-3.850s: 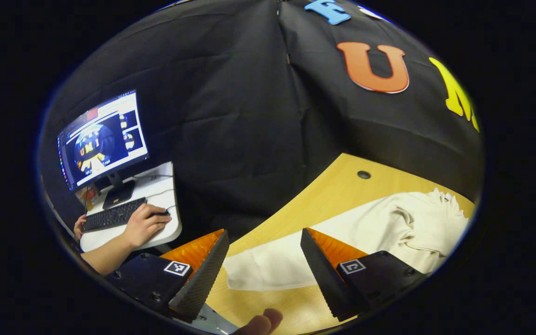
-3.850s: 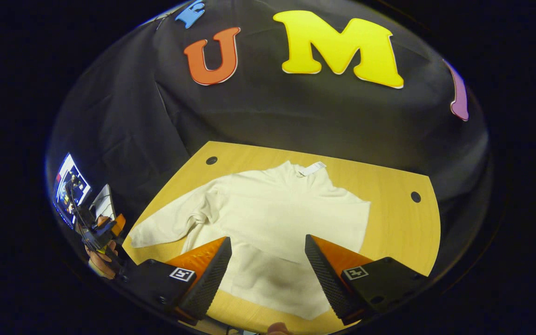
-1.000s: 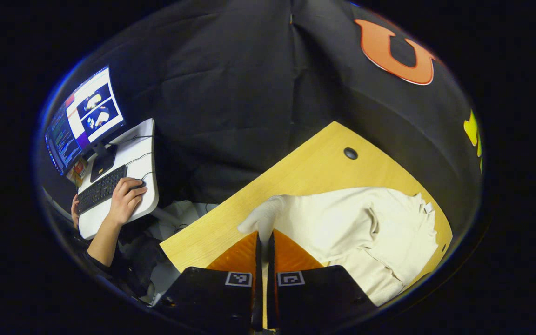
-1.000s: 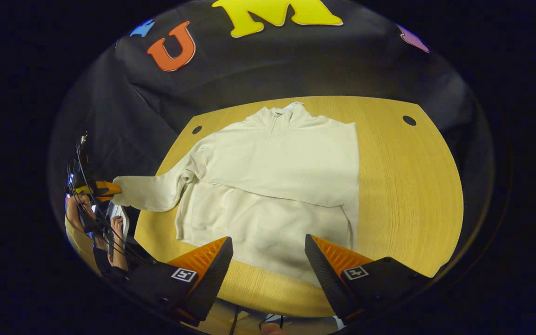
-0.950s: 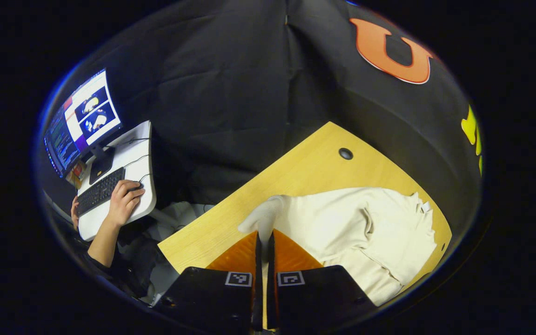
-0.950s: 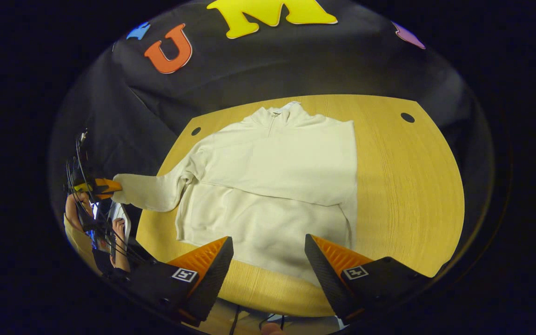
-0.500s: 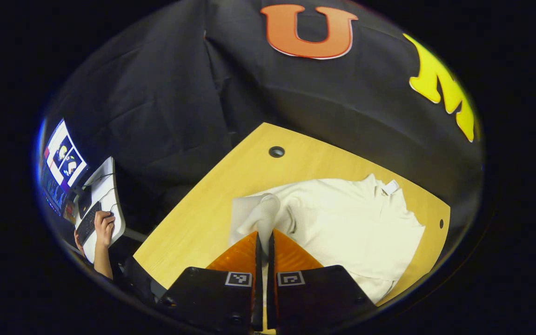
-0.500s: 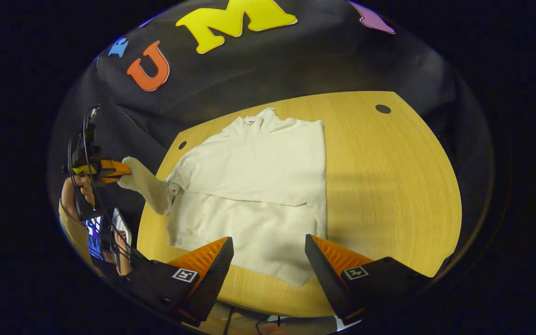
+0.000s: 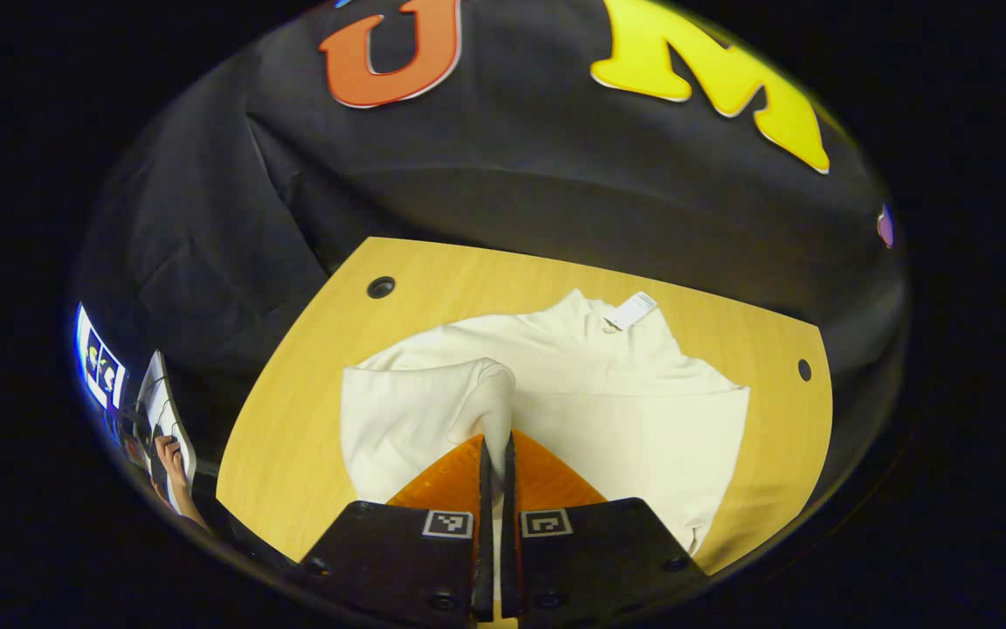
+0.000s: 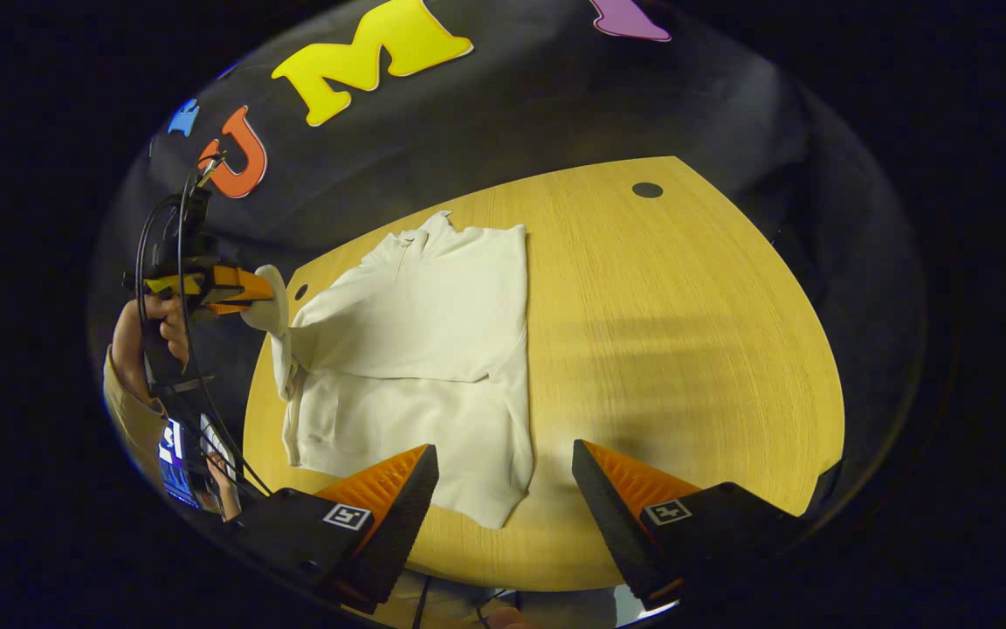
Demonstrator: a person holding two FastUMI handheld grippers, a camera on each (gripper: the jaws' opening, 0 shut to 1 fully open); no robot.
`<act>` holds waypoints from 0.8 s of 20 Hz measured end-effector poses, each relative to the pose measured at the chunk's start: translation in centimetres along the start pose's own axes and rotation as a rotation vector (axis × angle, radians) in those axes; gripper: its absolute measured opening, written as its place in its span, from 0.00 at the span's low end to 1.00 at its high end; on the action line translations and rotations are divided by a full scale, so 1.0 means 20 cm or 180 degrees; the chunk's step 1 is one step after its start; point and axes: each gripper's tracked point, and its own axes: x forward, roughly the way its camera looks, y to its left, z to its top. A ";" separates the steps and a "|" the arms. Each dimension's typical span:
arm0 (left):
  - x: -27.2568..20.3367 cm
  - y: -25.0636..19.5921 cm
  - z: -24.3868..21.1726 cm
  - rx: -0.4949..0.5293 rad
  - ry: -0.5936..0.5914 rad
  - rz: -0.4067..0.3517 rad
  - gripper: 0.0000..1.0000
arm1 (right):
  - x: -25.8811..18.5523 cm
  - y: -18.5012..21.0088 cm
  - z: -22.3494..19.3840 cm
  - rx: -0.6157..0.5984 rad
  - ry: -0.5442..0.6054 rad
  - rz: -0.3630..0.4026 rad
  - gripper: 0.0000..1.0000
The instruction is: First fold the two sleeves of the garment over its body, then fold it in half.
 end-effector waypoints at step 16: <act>-0.03 -1.06 -0.19 0.0665 0.0237 -0.0619 0.08 | -0.07 -0.35 -0.07 0.0322 0.0041 -0.0291 0.97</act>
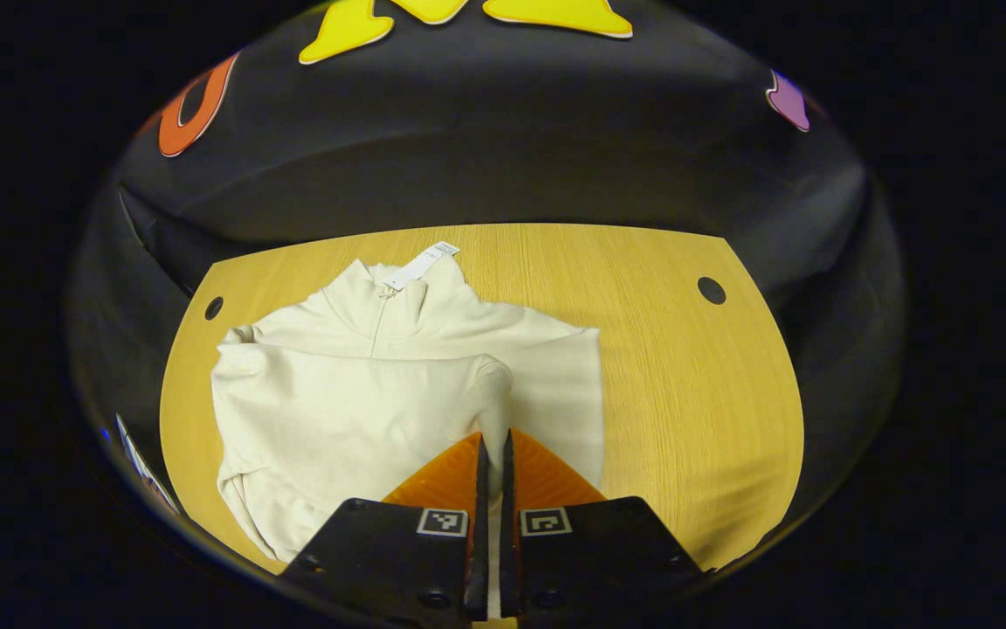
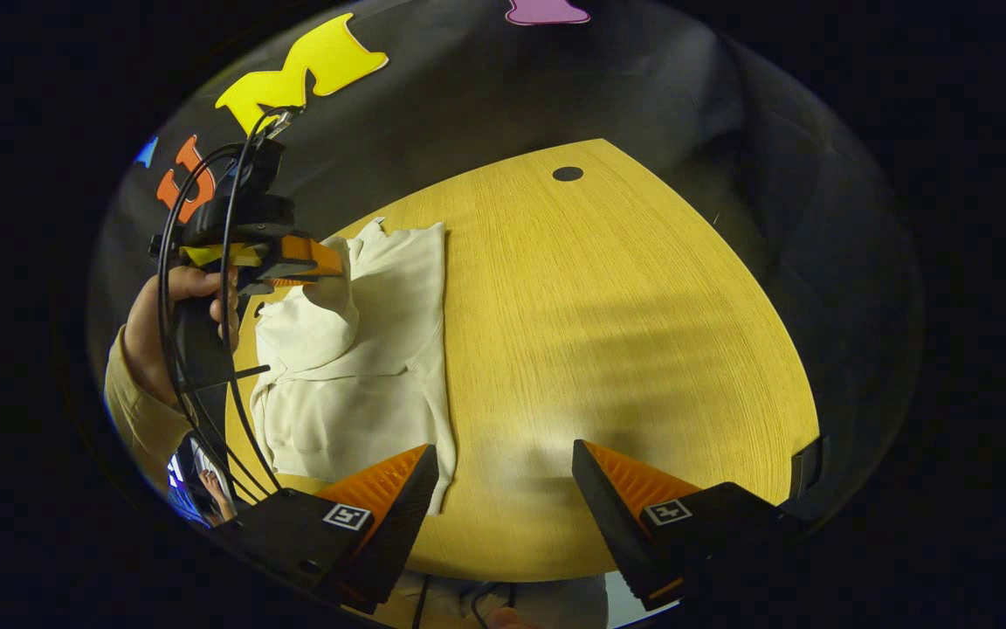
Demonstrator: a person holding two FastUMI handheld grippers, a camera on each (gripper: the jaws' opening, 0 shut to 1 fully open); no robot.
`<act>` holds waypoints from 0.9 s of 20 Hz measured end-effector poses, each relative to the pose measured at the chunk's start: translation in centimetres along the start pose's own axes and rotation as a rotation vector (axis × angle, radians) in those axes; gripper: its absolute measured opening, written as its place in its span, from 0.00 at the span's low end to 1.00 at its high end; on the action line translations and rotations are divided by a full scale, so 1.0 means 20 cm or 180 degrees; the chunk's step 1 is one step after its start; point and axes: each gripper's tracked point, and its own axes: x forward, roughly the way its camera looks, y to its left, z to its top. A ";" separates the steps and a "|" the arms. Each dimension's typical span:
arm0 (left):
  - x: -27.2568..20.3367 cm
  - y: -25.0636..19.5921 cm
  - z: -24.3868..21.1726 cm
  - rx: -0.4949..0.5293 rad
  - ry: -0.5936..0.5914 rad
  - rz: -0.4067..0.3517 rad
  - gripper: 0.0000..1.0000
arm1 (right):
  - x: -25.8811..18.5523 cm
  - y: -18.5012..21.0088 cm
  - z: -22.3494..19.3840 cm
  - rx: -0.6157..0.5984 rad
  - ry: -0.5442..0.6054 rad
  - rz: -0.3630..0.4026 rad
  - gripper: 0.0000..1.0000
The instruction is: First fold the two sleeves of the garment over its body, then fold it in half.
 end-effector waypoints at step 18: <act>-0.24 0.39 -0.11 0.0192 -0.0403 0.0125 1.00 | 0.06 0.29 -0.15 -0.0388 0.0073 0.0132 0.97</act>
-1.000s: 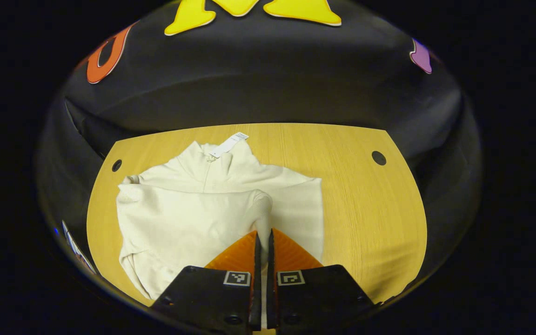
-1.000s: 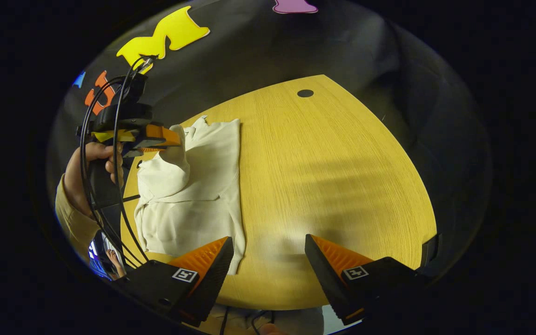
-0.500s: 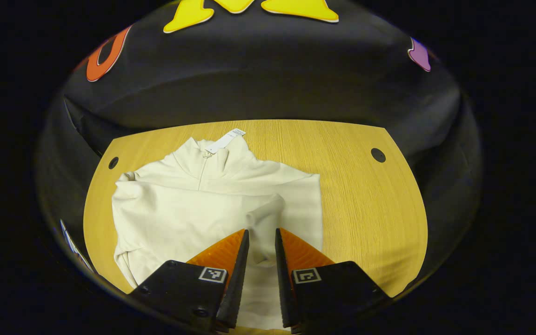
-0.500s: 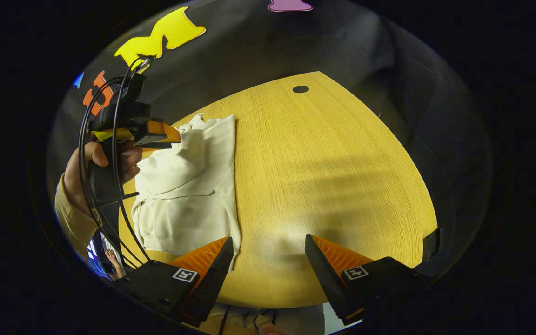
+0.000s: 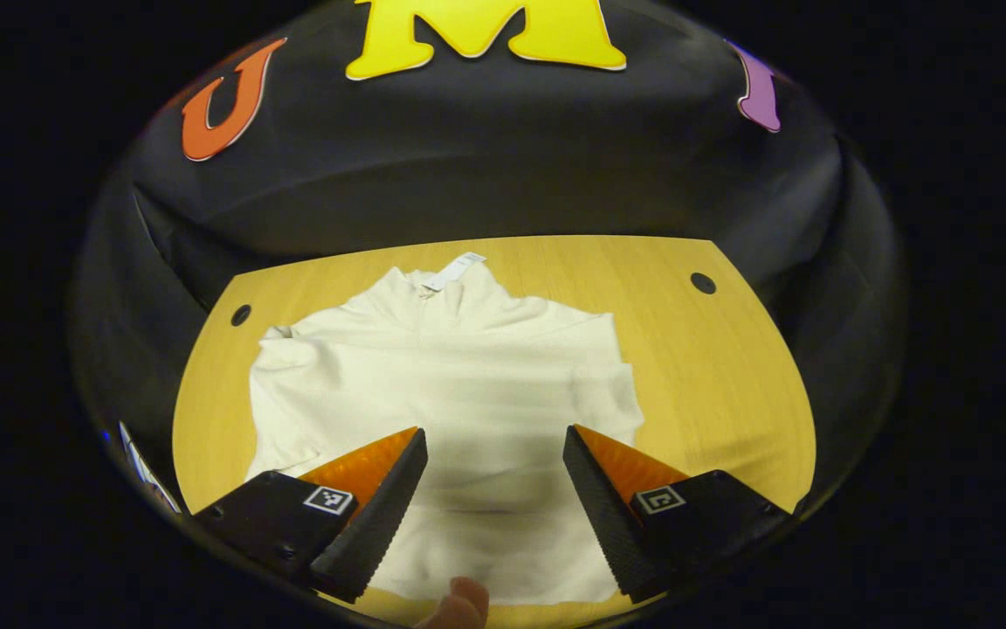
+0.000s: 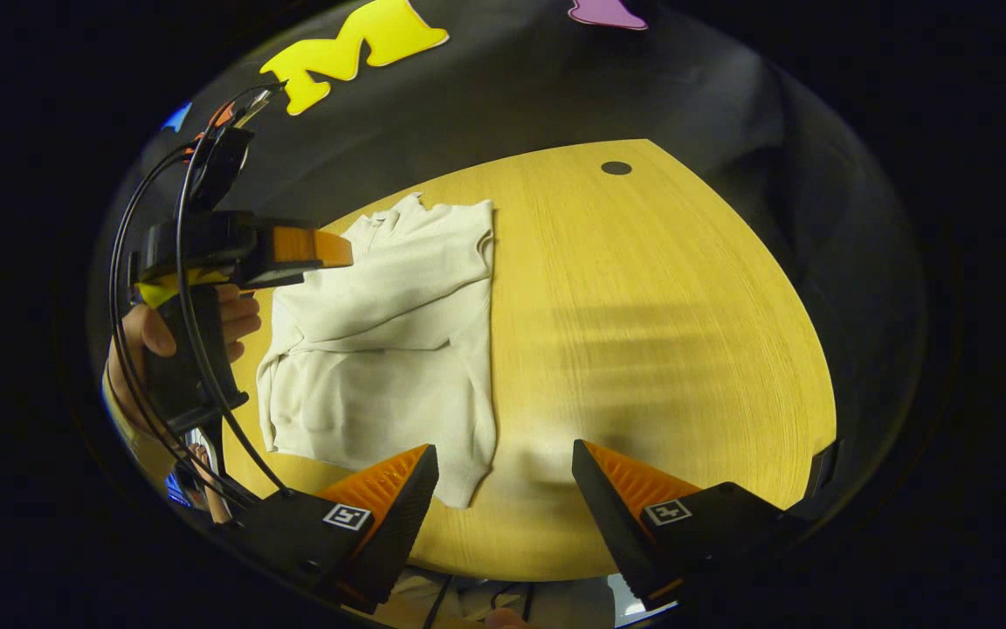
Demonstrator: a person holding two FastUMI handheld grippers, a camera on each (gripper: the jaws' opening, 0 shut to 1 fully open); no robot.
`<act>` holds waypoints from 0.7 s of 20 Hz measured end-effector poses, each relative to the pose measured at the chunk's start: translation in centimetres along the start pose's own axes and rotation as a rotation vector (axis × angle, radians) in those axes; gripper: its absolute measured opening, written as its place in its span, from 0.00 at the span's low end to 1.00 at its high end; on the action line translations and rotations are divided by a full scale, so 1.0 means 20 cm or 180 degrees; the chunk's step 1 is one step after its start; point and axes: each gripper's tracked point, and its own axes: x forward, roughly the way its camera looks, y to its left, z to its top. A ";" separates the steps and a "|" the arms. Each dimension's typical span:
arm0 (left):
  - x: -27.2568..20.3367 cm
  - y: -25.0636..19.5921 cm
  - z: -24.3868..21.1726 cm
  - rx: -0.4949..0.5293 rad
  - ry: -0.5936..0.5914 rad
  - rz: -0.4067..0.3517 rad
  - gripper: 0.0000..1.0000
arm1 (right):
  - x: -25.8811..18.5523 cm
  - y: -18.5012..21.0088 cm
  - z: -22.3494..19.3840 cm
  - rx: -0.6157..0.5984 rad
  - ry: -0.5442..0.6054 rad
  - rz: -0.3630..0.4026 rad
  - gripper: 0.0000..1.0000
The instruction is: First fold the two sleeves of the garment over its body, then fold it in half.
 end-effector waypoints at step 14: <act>-0.19 0.97 -0.87 -0.0480 0.0773 0.0683 0.99 | 0.17 0.31 -0.28 -0.0317 0.0348 -0.0023 0.97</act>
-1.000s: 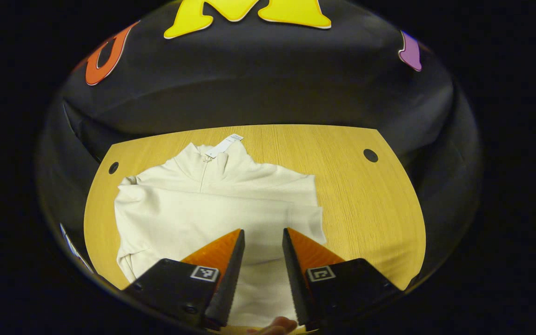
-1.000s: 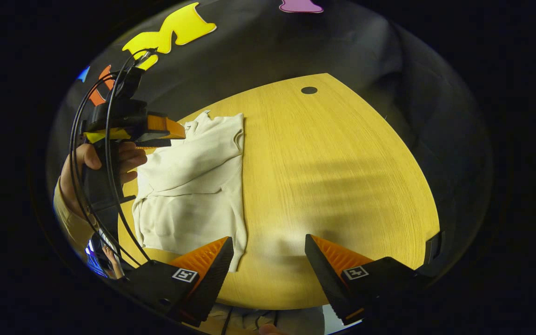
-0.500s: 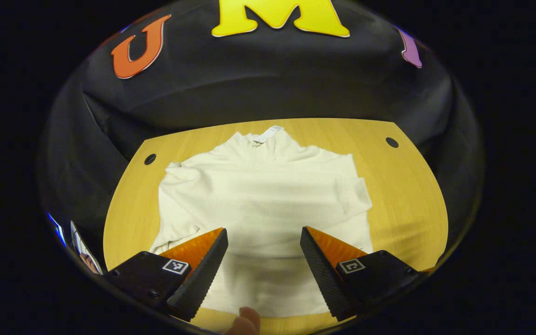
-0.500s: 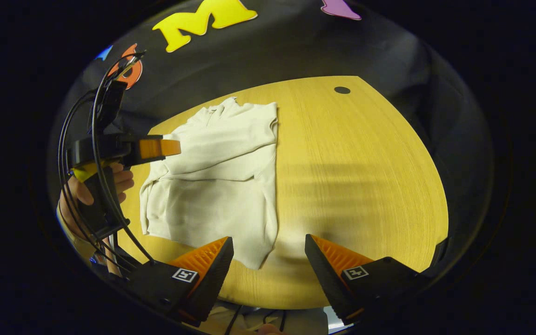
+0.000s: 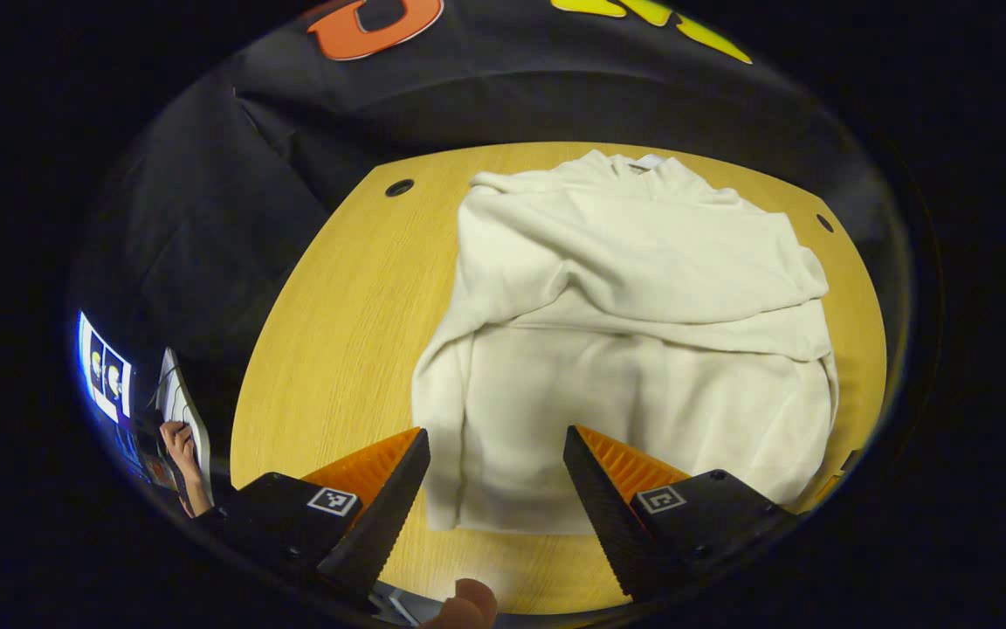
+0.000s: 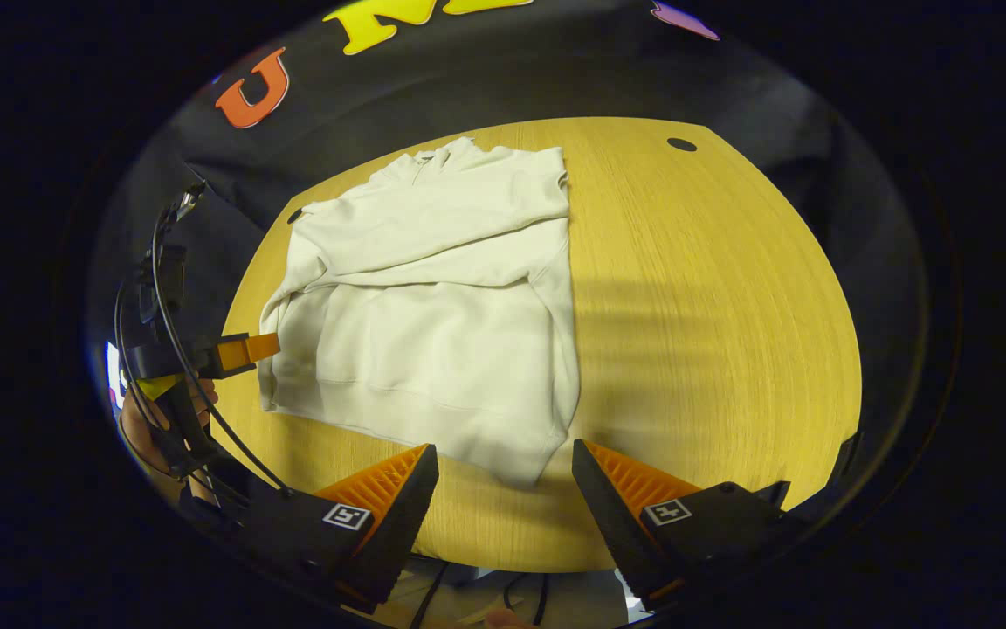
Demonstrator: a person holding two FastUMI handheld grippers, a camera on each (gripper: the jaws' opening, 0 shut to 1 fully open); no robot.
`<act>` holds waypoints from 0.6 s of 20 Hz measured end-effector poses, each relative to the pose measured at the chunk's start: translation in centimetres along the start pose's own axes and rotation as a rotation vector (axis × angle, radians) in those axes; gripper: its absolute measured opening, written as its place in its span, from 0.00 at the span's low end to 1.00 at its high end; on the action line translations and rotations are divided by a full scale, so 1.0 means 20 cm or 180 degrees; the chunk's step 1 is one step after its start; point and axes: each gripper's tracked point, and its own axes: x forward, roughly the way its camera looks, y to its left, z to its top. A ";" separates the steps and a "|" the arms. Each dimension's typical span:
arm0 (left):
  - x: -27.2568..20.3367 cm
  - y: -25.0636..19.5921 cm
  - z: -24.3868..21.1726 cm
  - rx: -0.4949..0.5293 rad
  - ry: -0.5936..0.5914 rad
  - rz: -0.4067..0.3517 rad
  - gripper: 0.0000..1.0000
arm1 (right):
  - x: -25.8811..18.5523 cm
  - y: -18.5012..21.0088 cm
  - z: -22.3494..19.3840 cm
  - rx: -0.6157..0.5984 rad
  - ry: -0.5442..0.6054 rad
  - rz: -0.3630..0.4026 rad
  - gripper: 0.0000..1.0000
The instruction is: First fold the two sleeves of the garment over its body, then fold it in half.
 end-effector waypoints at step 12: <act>-0.02 -0.10 0.00 -0.0126 0.0706 -0.0366 0.99 | 0.20 -0.08 -0.02 0.0140 0.0231 -0.0451 0.97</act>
